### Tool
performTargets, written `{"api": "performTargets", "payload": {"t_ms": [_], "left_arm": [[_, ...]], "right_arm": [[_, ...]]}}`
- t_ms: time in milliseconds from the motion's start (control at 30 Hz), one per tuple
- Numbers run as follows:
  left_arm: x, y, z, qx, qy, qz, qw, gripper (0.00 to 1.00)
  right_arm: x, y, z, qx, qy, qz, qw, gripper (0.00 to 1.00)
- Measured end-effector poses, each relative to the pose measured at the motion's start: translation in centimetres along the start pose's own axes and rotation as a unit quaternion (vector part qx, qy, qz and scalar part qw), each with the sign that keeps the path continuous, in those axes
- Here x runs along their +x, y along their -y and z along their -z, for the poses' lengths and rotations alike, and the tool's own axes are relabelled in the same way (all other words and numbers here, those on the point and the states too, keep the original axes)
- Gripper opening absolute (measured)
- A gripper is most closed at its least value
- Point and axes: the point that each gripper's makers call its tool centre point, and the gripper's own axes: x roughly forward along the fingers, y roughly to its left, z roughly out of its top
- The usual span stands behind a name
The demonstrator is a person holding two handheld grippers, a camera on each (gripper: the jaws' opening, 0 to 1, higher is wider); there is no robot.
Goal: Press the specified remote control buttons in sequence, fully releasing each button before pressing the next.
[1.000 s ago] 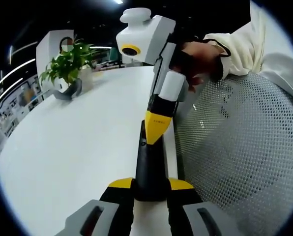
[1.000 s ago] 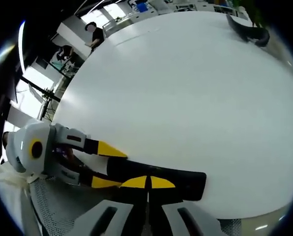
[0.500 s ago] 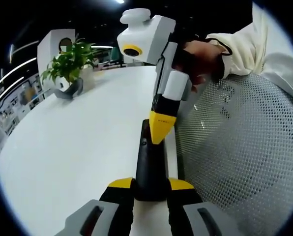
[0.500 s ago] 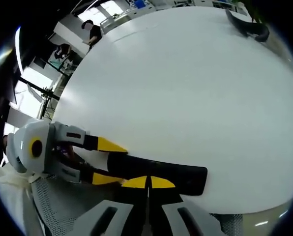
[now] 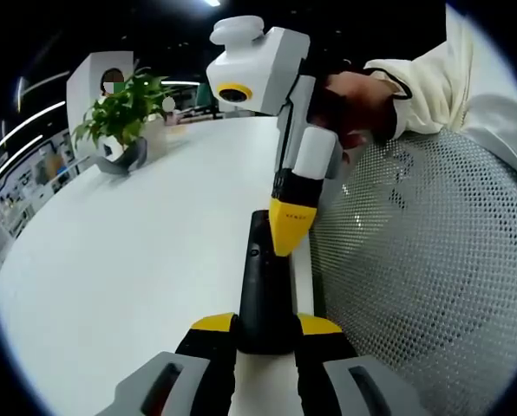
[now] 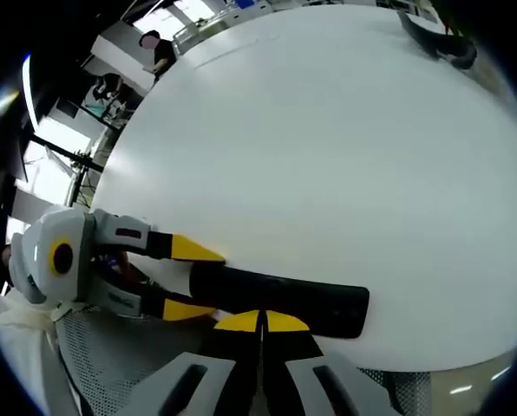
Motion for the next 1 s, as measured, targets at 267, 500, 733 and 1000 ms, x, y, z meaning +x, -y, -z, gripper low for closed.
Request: {"api": "performTargets", "payload": {"t_ms": [267, 500, 733, 1000], "left_arm": [[0.0, 0.0, 0.0, -0.002, 0.002, 0.0, 1.0, 0.25], [0.0, 0.0, 0.0, -0.001, 0.002, 0.001, 1.0, 0.25], [0.0, 0.0, 0.0, -0.001, 0.003, 0.001, 1.0, 0.25], [-0.1, 0.0, 0.0, -0.002, 0.004, 0.001, 1.0, 0.25]], "right_arm": [[0.1, 0.0, 0.0, 0.001, 0.002, 0.0, 1.0, 0.0], [0.1, 0.1, 0.2, 0.005, -0.001, -0.001, 1.0, 0.0], [0.1, 0.1, 0.1, 0.01, -0.003, -0.007, 0.9999, 0.0], [-0.1, -0.9, -0.5, 0.009, 0.014, -0.037, 0.9992, 0.0]]}}
